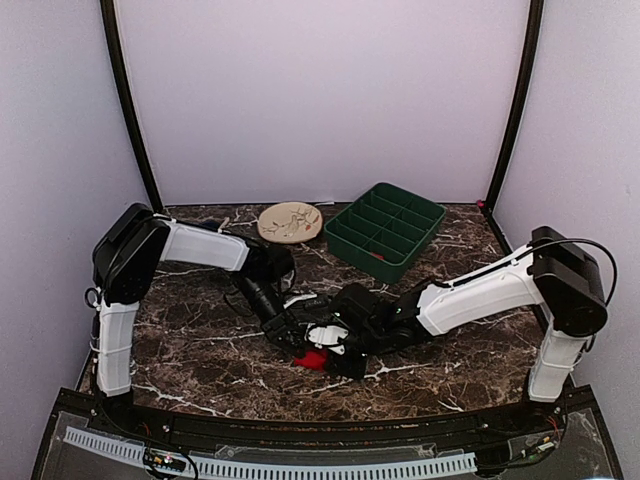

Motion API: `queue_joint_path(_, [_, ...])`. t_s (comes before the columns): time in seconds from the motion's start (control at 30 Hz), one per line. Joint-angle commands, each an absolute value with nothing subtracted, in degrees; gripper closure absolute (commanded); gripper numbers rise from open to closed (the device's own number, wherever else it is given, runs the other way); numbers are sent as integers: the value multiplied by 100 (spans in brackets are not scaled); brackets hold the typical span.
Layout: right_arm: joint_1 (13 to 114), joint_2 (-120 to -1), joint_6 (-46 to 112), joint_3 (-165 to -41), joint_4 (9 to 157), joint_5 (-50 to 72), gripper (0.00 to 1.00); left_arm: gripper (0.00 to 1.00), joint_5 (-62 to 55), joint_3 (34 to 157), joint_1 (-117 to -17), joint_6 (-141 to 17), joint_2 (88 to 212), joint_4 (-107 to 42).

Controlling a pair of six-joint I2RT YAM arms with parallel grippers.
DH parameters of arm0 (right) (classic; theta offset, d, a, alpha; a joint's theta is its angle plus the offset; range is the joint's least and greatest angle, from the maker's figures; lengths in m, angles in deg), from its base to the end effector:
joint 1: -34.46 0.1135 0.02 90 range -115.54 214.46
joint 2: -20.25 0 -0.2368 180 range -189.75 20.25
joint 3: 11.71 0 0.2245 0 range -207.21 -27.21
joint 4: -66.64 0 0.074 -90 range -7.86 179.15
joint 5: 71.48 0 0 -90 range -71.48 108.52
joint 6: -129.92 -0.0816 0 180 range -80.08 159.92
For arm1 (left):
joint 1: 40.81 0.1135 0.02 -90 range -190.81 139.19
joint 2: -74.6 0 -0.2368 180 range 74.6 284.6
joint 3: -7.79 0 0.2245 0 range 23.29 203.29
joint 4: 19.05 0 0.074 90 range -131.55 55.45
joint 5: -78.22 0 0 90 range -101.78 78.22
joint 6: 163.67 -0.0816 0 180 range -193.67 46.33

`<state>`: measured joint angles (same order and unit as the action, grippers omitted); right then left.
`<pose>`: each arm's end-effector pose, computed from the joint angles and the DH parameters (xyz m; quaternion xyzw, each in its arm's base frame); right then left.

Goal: Roll the socks
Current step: Roll the sock at the center of the board, then pick up the sock from the center of the board.

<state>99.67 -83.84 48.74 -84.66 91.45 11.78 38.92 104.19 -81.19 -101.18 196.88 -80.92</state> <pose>0.1408 0.3278 0.0986 -0.5884 0.7518 0.1876 0.2310 0.2283 -0.2770 0.0901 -0.5115 -0.7449 0.4274 0.0303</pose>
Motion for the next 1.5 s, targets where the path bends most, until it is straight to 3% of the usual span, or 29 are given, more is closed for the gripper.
queue_joint_path(0.0, [9873,-8560,4707,-8554,9481,982,94,43,3015,10192,-7930,-9907,19378,-7670])
queue_joint_path(0.47, [9759,-8721,4634,-8812,9791,586,94,44,1213,9299,-7838,-9368,18343,-6169])
queue_joint_path(0.67, [9553,-8844,4575,-9041,10112,-80,94,50,934,8509,-7866,-9137,17533,-5234])
queue_joint_path(0.93, [9185,-9218,4465,-9602,10627,-1147,94,53,-152,7217,-8614,-9674,16372,-4001])
queue_joint_path(1.27, [8834,-9497,4348,-9893,10904,-2018,93,53,-411,6407,-9296,-10152,15522,-3208])
queue_joint_path(1.47, [8834,-9607,4362,-10026,11038,-2075,92,51,-231,6548,-9635,-10472,15726,-3381])
